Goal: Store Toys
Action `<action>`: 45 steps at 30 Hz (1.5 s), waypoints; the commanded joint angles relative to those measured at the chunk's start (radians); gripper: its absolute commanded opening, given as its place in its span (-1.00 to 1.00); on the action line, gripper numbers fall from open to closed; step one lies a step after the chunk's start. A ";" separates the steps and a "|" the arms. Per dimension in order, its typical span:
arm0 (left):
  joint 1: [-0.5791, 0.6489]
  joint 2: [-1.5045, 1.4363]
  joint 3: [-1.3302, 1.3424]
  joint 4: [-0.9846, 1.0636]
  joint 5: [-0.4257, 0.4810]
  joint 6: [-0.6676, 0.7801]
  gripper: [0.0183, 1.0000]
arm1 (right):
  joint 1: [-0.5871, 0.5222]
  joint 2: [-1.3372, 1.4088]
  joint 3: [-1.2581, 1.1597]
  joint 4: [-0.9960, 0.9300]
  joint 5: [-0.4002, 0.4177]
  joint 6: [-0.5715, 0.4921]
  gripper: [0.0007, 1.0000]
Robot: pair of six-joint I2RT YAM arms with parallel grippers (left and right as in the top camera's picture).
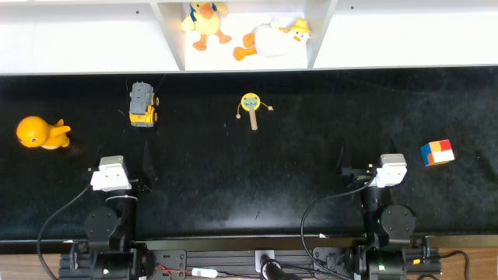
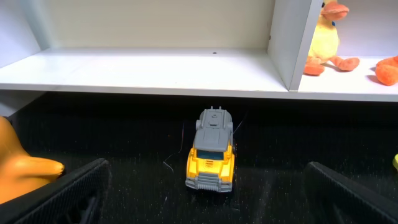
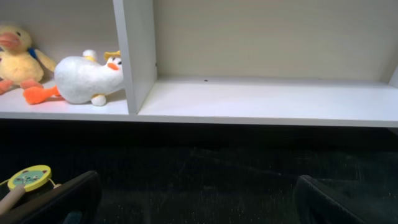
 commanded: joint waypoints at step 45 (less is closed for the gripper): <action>0.248 0.603 0.760 -0.833 0.118 0.243 0.99 | -0.005 -0.007 -0.005 0.004 -0.003 0.008 0.99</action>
